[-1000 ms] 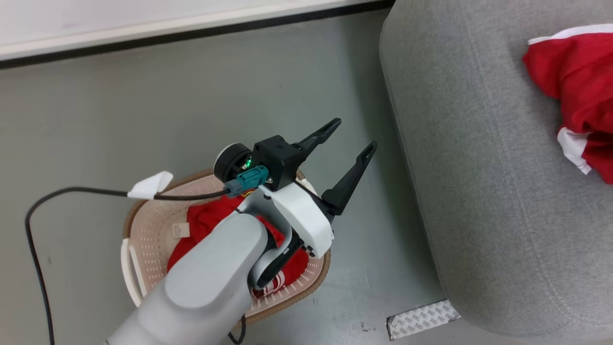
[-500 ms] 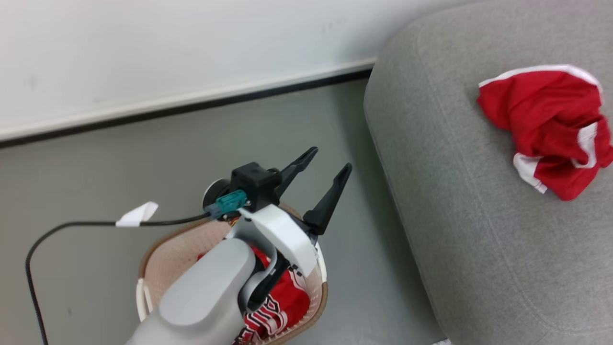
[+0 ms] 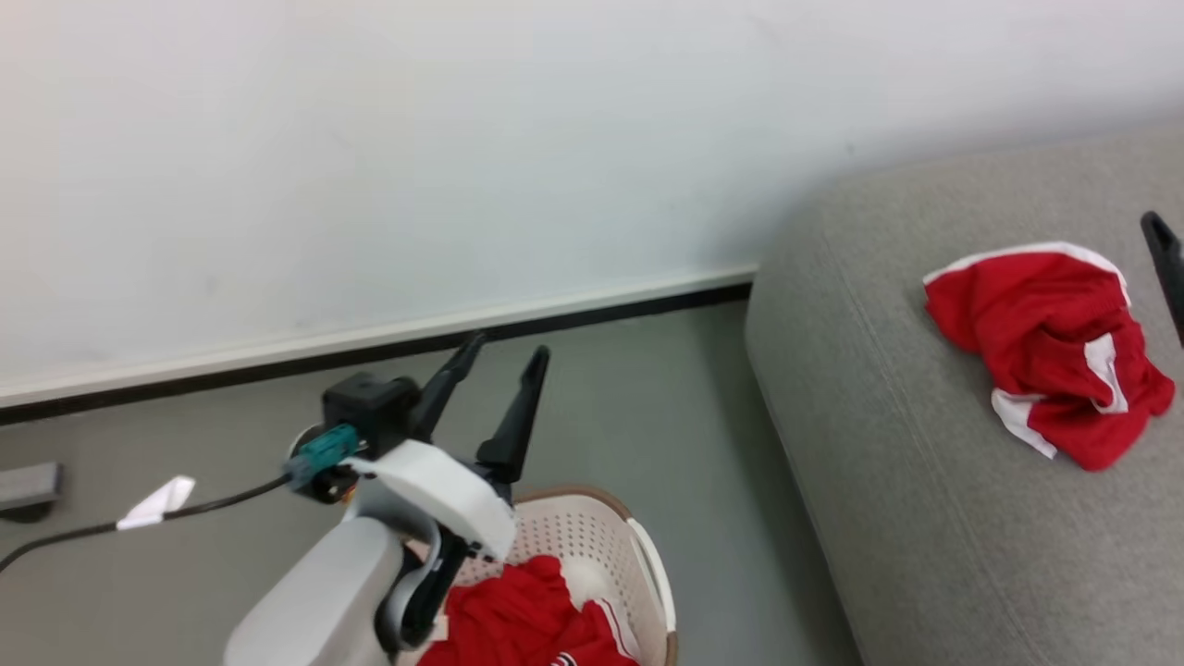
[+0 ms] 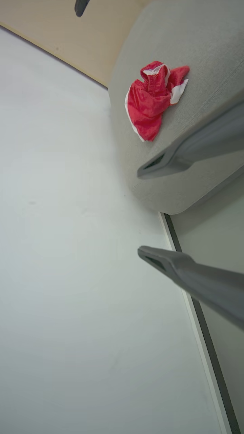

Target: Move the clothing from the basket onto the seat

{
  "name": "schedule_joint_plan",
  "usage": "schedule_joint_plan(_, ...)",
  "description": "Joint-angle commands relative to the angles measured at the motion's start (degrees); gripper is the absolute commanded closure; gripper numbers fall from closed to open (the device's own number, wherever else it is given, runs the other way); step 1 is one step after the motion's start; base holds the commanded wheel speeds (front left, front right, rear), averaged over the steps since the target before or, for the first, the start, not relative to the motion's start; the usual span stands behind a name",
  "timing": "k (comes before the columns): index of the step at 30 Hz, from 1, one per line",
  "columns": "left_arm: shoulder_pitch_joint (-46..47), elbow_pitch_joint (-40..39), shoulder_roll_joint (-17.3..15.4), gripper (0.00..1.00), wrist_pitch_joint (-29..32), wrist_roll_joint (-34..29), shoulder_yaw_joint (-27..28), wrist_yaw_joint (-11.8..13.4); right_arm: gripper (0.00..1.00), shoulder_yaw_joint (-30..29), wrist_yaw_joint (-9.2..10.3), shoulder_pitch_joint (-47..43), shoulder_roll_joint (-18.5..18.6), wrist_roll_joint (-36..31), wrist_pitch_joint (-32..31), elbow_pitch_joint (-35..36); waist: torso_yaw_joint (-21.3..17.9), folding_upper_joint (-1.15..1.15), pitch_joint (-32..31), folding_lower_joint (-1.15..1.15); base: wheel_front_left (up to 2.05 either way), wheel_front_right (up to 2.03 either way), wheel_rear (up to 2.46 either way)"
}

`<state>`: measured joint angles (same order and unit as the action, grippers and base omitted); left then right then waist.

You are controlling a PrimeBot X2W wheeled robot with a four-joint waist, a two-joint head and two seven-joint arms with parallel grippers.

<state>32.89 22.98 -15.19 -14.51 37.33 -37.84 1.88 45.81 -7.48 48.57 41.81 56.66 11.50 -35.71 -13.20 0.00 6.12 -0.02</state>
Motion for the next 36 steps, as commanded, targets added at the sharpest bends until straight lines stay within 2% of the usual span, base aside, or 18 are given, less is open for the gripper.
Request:
schedule_joint_plan(1, -1.47, -0.27, -0.58, 0.00, -0.22, 0.69, 0.49, 0.29, 0.00, -0.36, -0.03, -1.48, -0.21, 0.44, 1.02, 1.13, 2.56, 0.00, -2.43, 0.02, 0.00, 0.00, 0.00)
schedule_joint_plan(6, -4.61, -1.50, -2.20, 0.00, -0.65, 1.34, 3.83, 2.00, 0.00, -4.64, -0.03, -6.32, -1.57, -1.81, 3.61, 6.34, 6.02, 0.00, -4.73, 0.02, 0.00, 0.00, 0.00)
schedule_joint_plan(11, -8.46, -2.42, -4.00, 0.00, -0.62, 0.66, 6.96, 3.39, 0.00, -12.28, -0.03, -14.15, -5.43, -7.18, 3.68, 11.80, 9.08, 0.00, -6.36, 0.02, 0.00, 0.00, 0.00)
schedule_joint_plan(17, -13.12, -5.20, -5.08, 0.00, -0.62, -3.96, 12.96, 4.66, 0.00, -24.15, -0.03, -25.10, -13.65, -15.14, 3.70, 17.50, 12.89, 0.00, -7.01, 0.02, 0.00, 0.00, 0.00)
schedule_joint_plan(21, -16.82, -6.74, -4.10, 0.00, -0.63, -7.47, 17.54, 5.04, 0.00, -32.19, -0.03, -32.97, -20.68, -21.86, 3.69, 21.46, 14.97, 0.00, -7.42, 0.02, 0.00, 0.00, 0.00)
schedule_joint_plan(26, -20.85, -8.16, -2.38, 0.00, -0.63, -11.84, 22.75, 4.86, 0.00, -37.84, -0.03, -40.78, -27.14, -29.74, 3.70, 25.39, 15.95, 0.00, -7.74, 0.02, 0.00, 0.00, 0.00)
schedule_joint_plan(32, -26.52, -11.38, 1.24, 0.00, -0.64, -16.59, 30.32, 4.97, 0.00, -41.71, -0.03, -44.47, -32.21, -35.02, 3.70, 25.84, 15.08, 0.00, -7.75, 0.02, 0.00, 0.00, 0.00)
schedule_joint_plan(36, -28.58, -12.38, 3.73, 0.00, -0.64, -18.94, 33.74, 3.70, 0.00, -41.95, -0.03, -44.70, -33.12, -36.68, 3.70, 25.80, 14.51, 0.00, -7.49, 0.02, 0.00, 0.00, 0.00)
